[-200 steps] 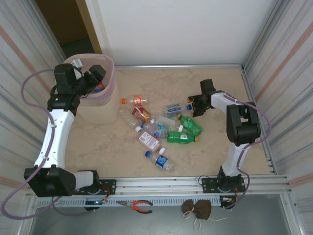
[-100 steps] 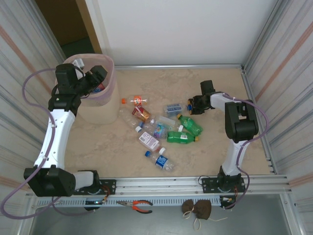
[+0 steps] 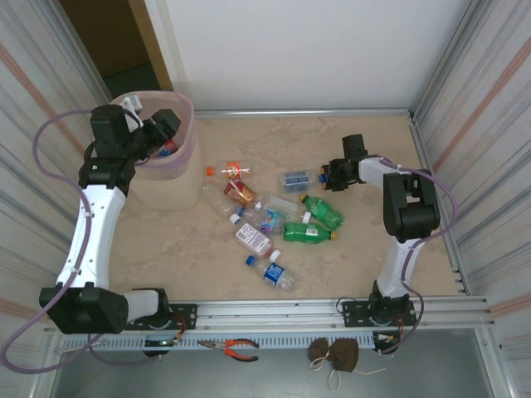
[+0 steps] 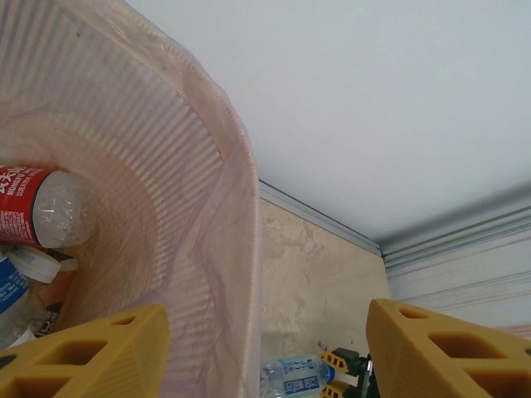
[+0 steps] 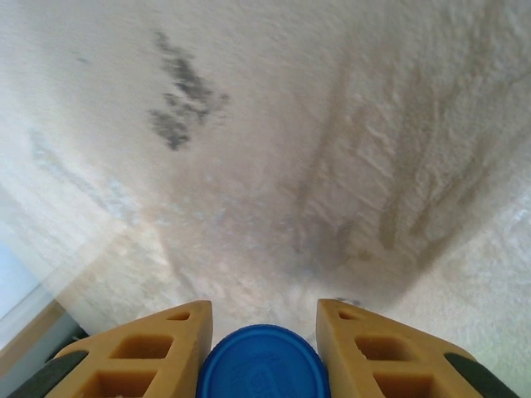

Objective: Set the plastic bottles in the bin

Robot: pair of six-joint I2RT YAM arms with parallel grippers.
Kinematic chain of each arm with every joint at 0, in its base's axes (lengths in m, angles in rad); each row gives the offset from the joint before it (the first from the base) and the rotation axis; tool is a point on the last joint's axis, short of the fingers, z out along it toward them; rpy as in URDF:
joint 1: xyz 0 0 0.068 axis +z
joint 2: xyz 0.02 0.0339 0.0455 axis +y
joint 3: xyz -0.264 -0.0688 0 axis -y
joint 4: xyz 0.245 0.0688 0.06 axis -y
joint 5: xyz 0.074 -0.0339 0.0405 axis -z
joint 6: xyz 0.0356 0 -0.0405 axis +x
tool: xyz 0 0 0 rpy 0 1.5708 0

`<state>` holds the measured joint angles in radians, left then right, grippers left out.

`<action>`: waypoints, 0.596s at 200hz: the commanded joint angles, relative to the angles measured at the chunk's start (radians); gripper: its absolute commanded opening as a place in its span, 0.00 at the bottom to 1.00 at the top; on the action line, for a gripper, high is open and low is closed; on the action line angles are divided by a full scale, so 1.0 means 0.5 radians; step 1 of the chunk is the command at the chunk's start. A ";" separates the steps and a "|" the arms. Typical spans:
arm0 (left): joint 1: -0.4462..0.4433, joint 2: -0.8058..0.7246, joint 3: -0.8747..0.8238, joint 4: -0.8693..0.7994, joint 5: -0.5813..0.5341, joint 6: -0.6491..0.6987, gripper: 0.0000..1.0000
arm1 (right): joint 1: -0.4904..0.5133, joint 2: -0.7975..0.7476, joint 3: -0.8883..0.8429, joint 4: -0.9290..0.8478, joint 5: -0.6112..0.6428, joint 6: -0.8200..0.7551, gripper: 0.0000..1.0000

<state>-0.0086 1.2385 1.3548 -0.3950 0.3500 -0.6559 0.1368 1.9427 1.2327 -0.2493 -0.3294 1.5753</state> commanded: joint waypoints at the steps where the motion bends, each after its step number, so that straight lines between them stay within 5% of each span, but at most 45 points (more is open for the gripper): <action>1: 0.003 -0.110 0.017 0.046 0.091 0.136 0.62 | -0.011 -0.230 -0.001 0.024 0.097 -0.147 0.19; 53: -0.023 -0.135 -0.080 0.376 0.618 0.349 0.68 | 0.002 -0.628 0.050 -0.014 0.207 -0.822 0.18; 119: -0.402 -0.018 0.059 0.440 0.882 0.804 0.75 | 0.094 -1.108 0.081 -0.025 0.098 -1.660 0.15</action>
<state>-0.1467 1.1999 1.3357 -0.2092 0.6960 -0.3904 0.1604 1.4780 1.2343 -0.2546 -0.2619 0.9615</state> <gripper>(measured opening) 0.730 0.321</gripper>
